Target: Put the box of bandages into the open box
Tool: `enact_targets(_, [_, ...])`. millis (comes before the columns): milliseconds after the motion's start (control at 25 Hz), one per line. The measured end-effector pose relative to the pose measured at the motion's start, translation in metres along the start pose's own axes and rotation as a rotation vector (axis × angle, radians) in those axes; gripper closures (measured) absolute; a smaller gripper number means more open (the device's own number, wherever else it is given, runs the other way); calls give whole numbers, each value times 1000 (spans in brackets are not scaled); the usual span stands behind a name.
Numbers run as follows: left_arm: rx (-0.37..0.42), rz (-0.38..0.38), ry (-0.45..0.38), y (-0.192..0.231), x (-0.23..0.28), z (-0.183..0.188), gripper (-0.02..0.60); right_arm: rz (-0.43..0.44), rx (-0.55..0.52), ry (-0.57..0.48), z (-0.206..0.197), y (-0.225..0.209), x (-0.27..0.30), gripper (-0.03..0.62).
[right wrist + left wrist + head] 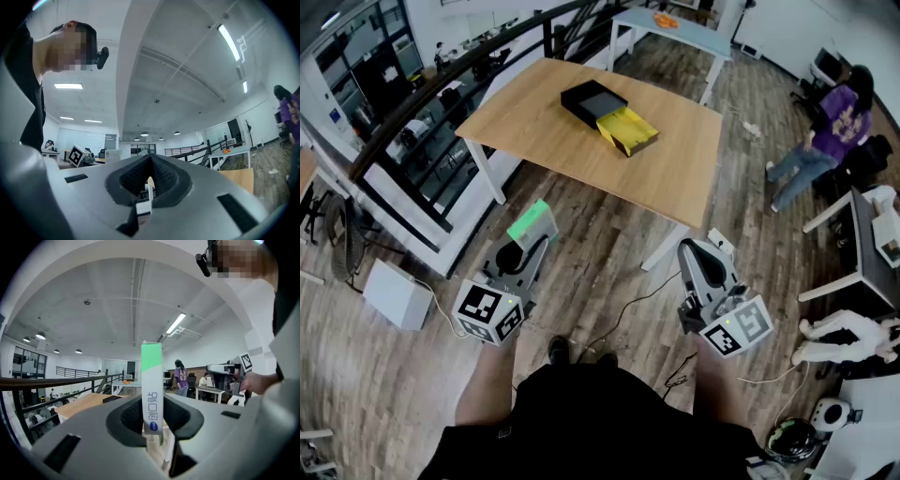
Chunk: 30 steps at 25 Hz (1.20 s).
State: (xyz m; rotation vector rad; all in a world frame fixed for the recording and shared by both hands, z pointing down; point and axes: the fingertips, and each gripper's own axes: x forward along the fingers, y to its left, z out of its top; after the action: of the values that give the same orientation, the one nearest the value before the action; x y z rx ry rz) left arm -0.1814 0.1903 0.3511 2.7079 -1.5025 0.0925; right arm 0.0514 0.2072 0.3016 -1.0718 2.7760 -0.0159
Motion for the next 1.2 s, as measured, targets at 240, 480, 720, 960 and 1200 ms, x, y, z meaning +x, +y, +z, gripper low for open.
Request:
enact_targets(240, [-2,1,4,-8,0,-2,485,-6,19,-3,-4,-4,-14,559])
enact_targets(480, [7,-14,21,-29,0,-6,485,-6,33,-13,-3,-7,-33,559])
enact_targets(720, [-1,8,29,-58,-9,-10,485,-6,90,-49,0,-18,-70,559])
enact_targets(960, [-12,25,44,-78,-10,-16,485,3,141,-64,-2,-26,-99,557])
enact_targets(1200, [-17,-7,73,-96,6,-28,485,-10,190,-70,-9,-36,-116,556])
